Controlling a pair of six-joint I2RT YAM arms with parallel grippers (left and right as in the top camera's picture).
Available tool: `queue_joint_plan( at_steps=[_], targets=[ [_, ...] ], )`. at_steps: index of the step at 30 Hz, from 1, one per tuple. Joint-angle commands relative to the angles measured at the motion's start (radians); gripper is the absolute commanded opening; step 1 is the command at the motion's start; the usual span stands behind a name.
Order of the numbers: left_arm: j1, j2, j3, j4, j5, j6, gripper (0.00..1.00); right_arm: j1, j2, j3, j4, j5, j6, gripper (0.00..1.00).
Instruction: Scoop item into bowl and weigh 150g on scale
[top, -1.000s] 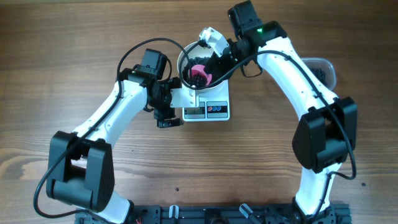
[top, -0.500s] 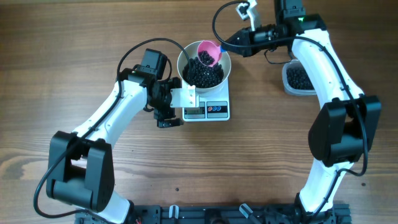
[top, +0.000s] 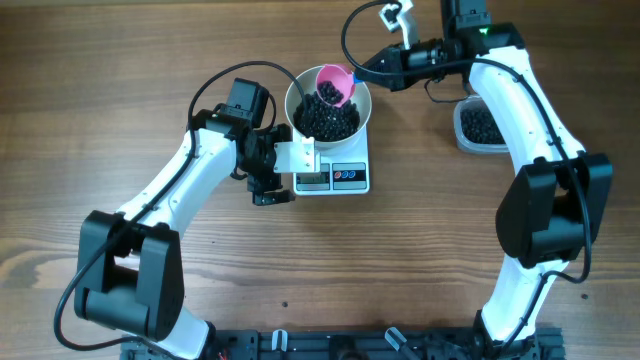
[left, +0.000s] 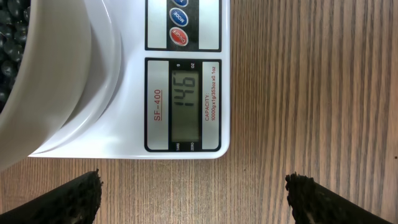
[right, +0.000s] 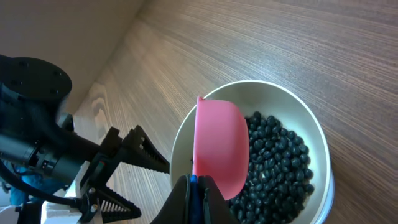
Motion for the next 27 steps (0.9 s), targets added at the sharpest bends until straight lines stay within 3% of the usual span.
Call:
queue_joint_plan(
  at_steps=[1, 13, 19, 27],
  targets=[
    [0.003, 0.010, -0.009, -0.001, 0.020, 0.019, 1.00, 0.002, 0.008, 0.003, -0.009, 0.057, 0.006, 0.04],
    [0.003, 0.010, -0.009, -0.001, 0.020, 0.019, 1.00, 0.047, -0.098, 0.015, -0.063, 0.212, -0.033, 0.04],
    [0.003, 0.010, -0.009, -0.001, 0.020, 0.019, 1.00, 0.119, -0.174, 0.015, -0.071, 0.546, -0.192, 0.04],
    [0.003, 0.010, -0.009, -0.001, 0.020, 0.019, 1.00, 0.122, -0.177, 0.015, -0.051, 0.365, -0.204, 0.04]
  ],
)
